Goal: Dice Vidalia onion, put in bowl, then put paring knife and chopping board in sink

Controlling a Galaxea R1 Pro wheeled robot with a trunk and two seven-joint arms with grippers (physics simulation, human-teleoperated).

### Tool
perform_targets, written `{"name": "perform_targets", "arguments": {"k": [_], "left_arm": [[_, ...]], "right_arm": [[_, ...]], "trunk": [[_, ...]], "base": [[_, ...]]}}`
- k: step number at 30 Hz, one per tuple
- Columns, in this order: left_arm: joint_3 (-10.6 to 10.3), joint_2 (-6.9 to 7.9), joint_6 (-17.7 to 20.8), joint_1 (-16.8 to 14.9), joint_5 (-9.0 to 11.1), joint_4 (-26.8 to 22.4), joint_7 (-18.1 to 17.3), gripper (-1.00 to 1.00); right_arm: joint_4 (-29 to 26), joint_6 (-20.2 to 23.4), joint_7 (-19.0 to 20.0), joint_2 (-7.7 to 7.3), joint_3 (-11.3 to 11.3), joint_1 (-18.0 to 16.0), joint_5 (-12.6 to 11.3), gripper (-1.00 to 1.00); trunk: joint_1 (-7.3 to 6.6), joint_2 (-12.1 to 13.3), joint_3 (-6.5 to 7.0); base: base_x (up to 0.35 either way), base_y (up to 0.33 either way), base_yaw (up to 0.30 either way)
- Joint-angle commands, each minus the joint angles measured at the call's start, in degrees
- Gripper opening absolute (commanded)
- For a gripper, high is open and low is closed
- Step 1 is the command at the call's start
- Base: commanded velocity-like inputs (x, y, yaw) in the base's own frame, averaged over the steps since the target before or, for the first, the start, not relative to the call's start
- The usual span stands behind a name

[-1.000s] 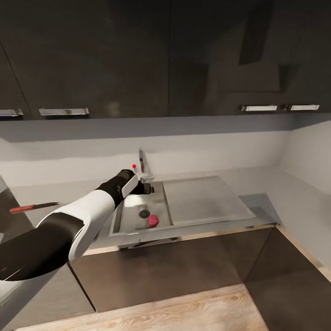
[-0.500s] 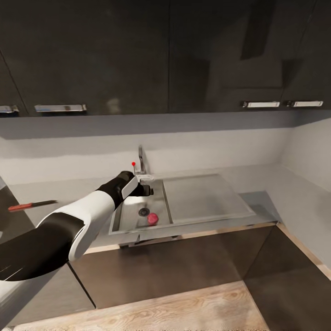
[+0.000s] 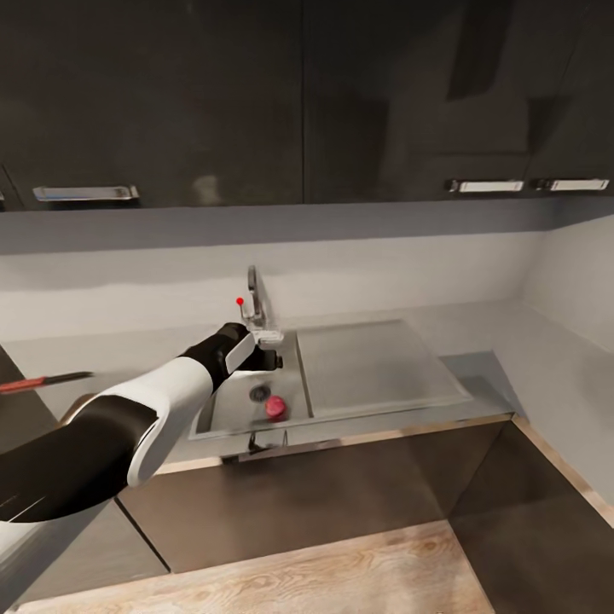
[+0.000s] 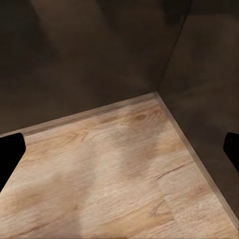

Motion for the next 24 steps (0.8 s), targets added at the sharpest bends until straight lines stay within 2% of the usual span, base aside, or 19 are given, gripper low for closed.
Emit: {"name": "perform_targets", "arguments": {"k": [1,20,24], "left_arm": [[-0.3,0.00,0.2,0.1,0.6,0.1,0.4,1.00],[-0.3,0.00,0.2,0.9,0.5,1.7,0.4,1.00],[-0.3,0.00,0.2,0.9,0.5,1.7,0.4,1.00]], "right_arm": [[0.0,-0.1,-0.6,0.02,-0.1,0.0,0.6,1.00],[0.0,-0.1,-0.6,0.02,-0.1,0.0,0.6,1.00],[0.0,0.1,-0.6,0.02,-0.1,0.0,0.6,1.00]], "trunk": [[0.03,-0.1,-0.22],[0.03,-0.1,-1.96],[0.03,-0.1,-2.33]], "base": [[0.009,-0.008,0.000],[0.002,-0.001,0.000],[0.102,-0.098,0.000]]}}
